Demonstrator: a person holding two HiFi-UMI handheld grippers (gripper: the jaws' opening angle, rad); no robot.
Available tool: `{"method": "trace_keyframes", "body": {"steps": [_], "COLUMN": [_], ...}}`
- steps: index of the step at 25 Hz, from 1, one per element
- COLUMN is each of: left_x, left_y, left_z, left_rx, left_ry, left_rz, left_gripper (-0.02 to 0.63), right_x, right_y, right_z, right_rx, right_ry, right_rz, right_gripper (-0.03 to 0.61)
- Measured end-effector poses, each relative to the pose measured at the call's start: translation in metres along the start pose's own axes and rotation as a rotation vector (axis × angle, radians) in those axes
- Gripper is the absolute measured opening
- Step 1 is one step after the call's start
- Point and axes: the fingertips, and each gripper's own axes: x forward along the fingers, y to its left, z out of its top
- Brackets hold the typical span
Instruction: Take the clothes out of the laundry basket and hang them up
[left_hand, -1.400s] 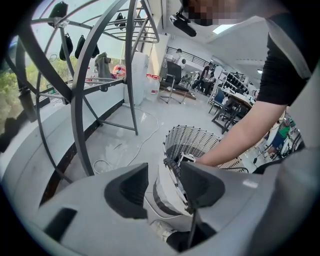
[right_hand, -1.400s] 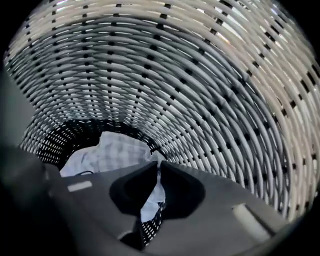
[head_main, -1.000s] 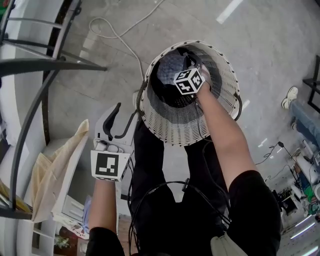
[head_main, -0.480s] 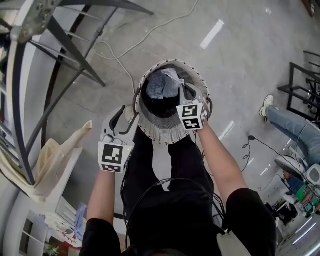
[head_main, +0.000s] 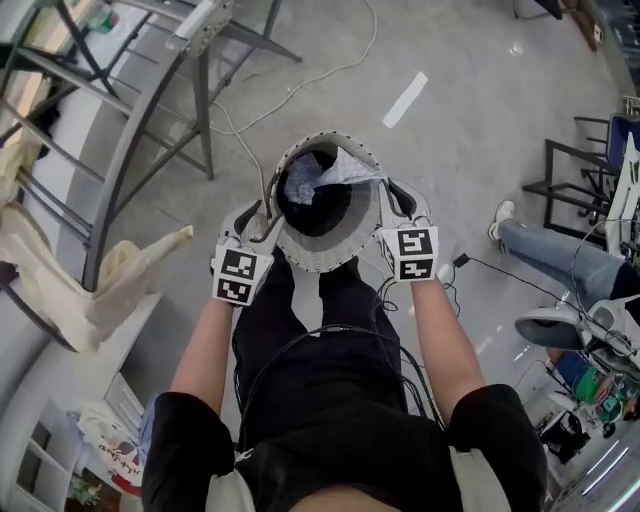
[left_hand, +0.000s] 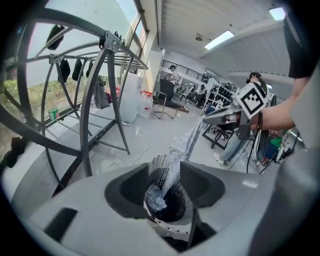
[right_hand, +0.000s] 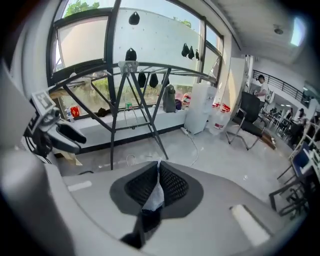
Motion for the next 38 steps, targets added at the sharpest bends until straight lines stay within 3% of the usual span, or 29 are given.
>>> {"method": "trace_keyframes", "body": {"steps": [7,19,27,33,38], "left_x": [-0.008,0.010,0.035,0.077,0.108], "left_y": [-0.020,-0.034,-0.059,-0.055,-0.103], "left_z": [0.004,-0.013,-0.026,-0.016,0.022], "left_rx": [0.035,0.094,0.173,0.362,0.556], "left_ry": [0.066,0.196,0.298,0.303,0.284], "left_rz": [-0.042,-0.128,-0.225,-0.253,-0.353], "left_gripper": [0.206,0.212,0.225,0.232,0.259], "right_x": [-0.099,-0.227,-0.309,-0.343,-0.380], "right_y": [-0.008,-0.012,-0.006,-0.013,-0.016], "right_z": [0.079,0.230,0.305,0.330,0.334], "right_rx": [-0.012,-0.081,-0.143,-0.126,-0.122], "right_ry": [-0.098,-0.405,-0.595,-0.665,-0.704], "right_rz": [-0.004,-0.049,-0.072,-0.078,-0.105], "right_gripper": [0.028,0.028,0.028,0.028,0.028]}}
